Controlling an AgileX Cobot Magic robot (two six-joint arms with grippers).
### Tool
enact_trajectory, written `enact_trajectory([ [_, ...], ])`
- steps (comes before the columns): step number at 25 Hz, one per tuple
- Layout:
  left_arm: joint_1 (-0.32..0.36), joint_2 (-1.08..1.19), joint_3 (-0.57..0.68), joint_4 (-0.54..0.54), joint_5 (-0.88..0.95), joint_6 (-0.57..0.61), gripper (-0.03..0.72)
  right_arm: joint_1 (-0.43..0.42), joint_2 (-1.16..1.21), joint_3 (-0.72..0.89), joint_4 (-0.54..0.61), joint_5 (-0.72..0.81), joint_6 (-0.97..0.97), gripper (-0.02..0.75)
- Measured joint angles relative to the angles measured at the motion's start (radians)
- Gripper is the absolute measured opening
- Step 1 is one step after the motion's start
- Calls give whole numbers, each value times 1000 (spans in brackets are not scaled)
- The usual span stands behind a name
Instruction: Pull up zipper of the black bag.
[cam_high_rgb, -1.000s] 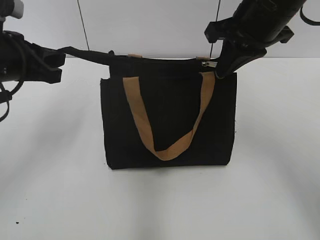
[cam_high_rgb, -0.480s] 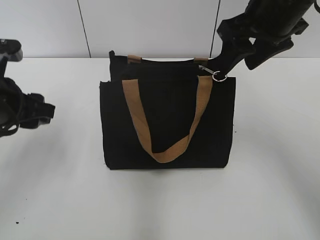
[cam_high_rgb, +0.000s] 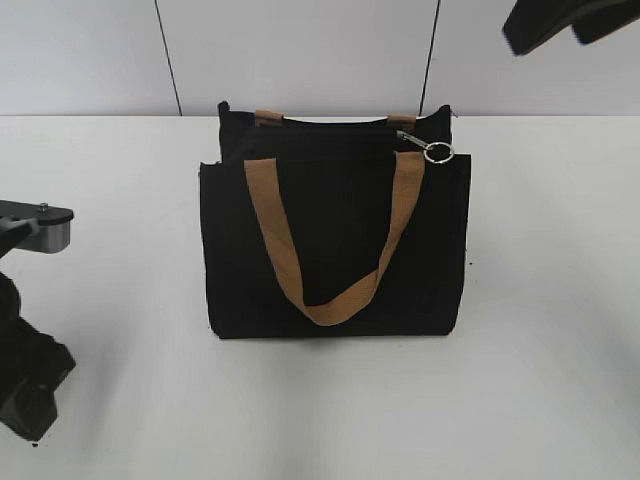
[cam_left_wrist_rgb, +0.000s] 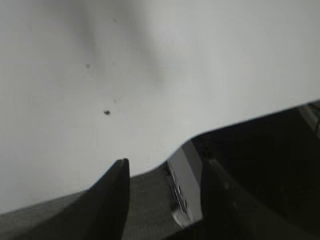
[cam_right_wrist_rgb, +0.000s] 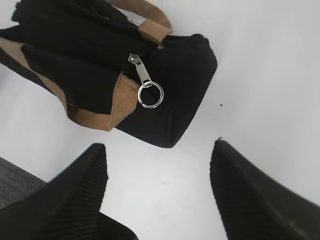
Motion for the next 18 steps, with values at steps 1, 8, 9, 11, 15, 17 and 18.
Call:
enact_trajectory([
  [1, 0, -7, -3, -16, 41, 11, 358, 0, -30, 0, -4, 0, -1, 496],
  [8, 0, -188, -6, -41, 214, 25, 365, 0, -332, 141, -16, 1, -2, 495],
  [9, 0, -236, -6, -42, 217, 25, 368, 0, -389, 195, -16, 1, -2, 495],
  [11, 0, -333, -6, -38, 211, 25, 388, 0, -496, 309, -16, -9, -4, 495],
  [15, 0, -551, -6, -6, 179, 25, 494, 0, -733, 560, -19, -51, -6, 525],
  [17, 0, -679, -6, 21, 173, 25, 536, 0, -830, 667, -19, -54, -7, 553],
  [18, 0, -717, -1, 33, 172, 25, 545, 0, -867, 722, -22, -54, -7, 563],
])
